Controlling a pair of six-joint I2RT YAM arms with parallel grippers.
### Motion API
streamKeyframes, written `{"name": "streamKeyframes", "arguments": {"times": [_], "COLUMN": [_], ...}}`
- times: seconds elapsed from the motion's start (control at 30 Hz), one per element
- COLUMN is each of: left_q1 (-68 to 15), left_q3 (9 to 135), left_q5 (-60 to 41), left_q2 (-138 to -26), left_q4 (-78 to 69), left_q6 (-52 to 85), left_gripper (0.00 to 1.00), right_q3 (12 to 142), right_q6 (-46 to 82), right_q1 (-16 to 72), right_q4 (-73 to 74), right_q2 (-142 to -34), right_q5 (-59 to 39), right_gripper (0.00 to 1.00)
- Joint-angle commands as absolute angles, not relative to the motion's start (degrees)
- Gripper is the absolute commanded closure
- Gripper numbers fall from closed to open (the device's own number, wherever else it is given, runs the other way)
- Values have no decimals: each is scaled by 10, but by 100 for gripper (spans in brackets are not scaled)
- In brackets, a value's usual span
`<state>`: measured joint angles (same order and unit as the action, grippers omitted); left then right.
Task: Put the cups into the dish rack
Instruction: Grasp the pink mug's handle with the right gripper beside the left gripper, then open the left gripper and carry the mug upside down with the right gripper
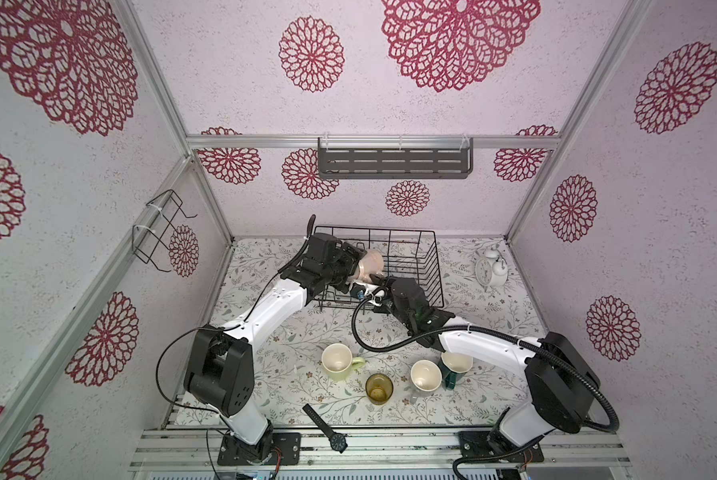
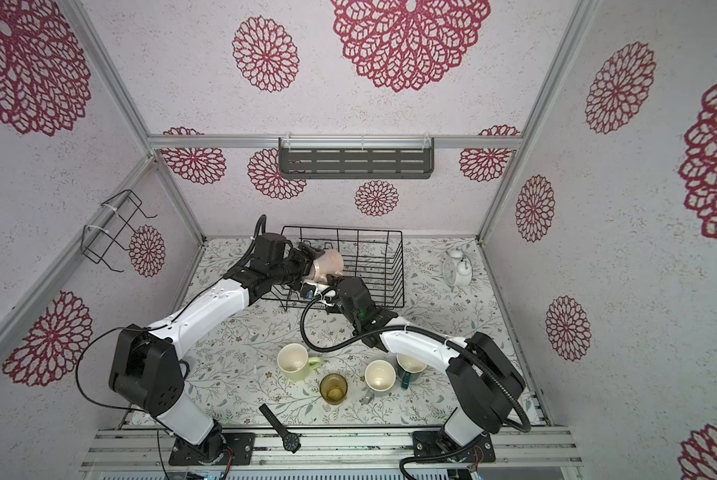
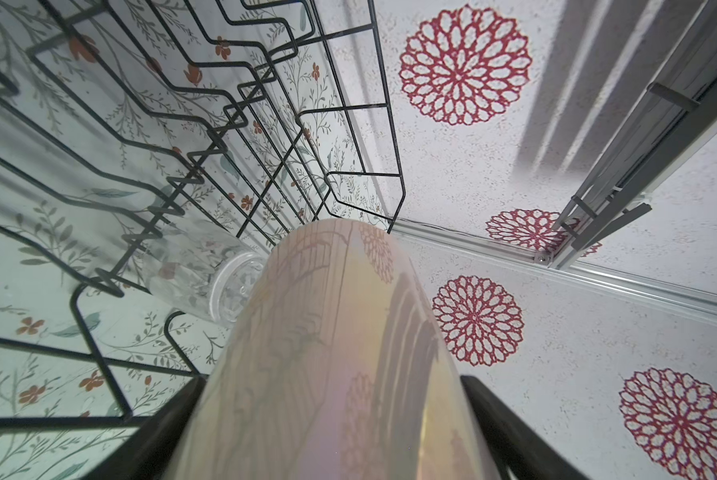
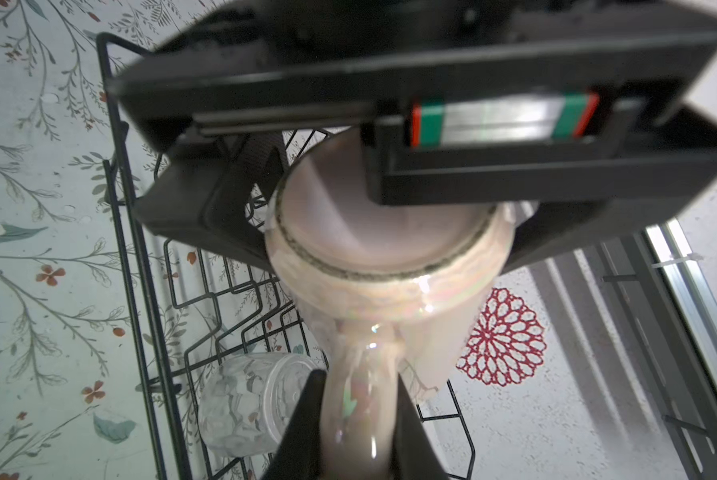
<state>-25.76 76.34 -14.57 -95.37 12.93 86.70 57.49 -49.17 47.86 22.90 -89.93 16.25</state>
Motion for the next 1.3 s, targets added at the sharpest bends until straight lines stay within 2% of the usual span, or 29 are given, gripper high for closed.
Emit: {"name": "streamKeyframes", "arguments": {"times": [0.0, 0.07, 0.2, 0.37, 0.47, 0.73, 0.83, 1.1, 1.27], "left_q1": [-272, -271, -272, -273, -273, -273, -273, -273, -269], "left_q3": [780, 780, 783, 796, 795, 808, 812, 838, 843], "left_q5": [-170, -167, -163, -186, -190, -198, -200, -206, -180], "left_q2": [-917, -917, -925, -955, -969, -1006, -1018, -1040, -1026], "left_q4": [61, 61, 57, 25, 0, -55, -74, -67, -25], "left_q6": [883, 883, 885, 886, 894, 904, 904, 897, 862], "left_gripper": [34, 34, 33, 23, 18, 11, 2, 3, 3], "right_q3": [571, 564, 560, 545, 543, 524, 517, 502, 522], "right_q6": [-505, -522, -544, -495, -463, -488, -516, -543, -392], "right_q1": [478, 478, 477, 454, 438, 396, 383, 345, 302], "right_q4": [260, 274, 273, 285, 310, 327, 327, 336, 289], "right_q2": [-880, -879, -883, -866, -865, -843, -839, -833, -818], "right_q5": [206, 218, 239, 239, 273, 269, 274, 280, 233], "right_gripper": [94, 100, 100, 100, 100, 100, 100, 100, 100]}}
